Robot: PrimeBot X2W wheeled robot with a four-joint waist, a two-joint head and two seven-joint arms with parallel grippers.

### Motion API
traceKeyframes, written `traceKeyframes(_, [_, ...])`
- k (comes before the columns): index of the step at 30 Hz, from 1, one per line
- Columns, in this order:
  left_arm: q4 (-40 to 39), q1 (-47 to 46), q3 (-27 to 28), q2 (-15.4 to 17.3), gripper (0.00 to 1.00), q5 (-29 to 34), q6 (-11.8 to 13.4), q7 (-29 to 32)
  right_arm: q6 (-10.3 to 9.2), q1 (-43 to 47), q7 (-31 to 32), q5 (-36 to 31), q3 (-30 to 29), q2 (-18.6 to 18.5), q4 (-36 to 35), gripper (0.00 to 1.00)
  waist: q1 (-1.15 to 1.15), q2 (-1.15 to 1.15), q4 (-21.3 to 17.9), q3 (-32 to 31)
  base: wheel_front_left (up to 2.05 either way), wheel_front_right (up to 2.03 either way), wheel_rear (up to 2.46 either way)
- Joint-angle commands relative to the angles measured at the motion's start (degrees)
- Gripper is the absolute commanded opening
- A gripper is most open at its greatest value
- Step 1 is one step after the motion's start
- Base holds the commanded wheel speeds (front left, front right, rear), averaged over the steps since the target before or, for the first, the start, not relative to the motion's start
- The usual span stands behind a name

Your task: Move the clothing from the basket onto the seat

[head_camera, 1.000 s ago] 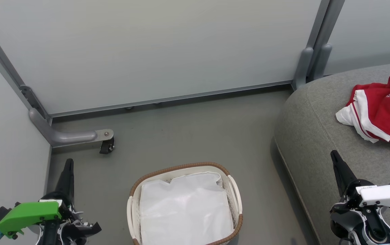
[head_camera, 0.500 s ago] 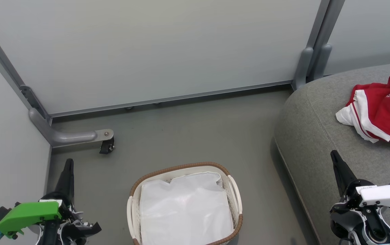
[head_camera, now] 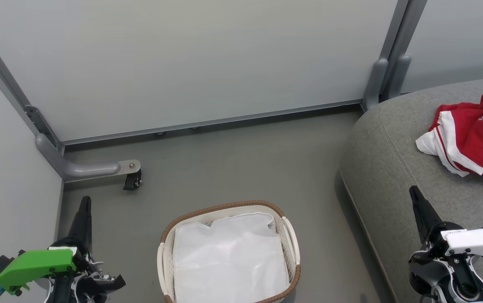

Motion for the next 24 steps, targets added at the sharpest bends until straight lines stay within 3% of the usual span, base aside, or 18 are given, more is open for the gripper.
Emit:
traceKeyframes(1, [-0.10,-0.60,0.12,0.38,0.00,-0.20,-0.34,0.27,0.00,0.63,0.08,0.18,-0.10,-0.36,-0.15,0.00,0.00,0.00,0.00,0.00,0.00,0.00,0.00])
traceKeyframes(24, [-0.10,-0.60,0.11,0.38,0.00,-0.19,-0.34,0.26,0.00,0.63,0.08,0.18,-0.10,-0.36,-0.15,0.00,0.00,0.00,0.00,0.00,0.00,0.00,0.00])
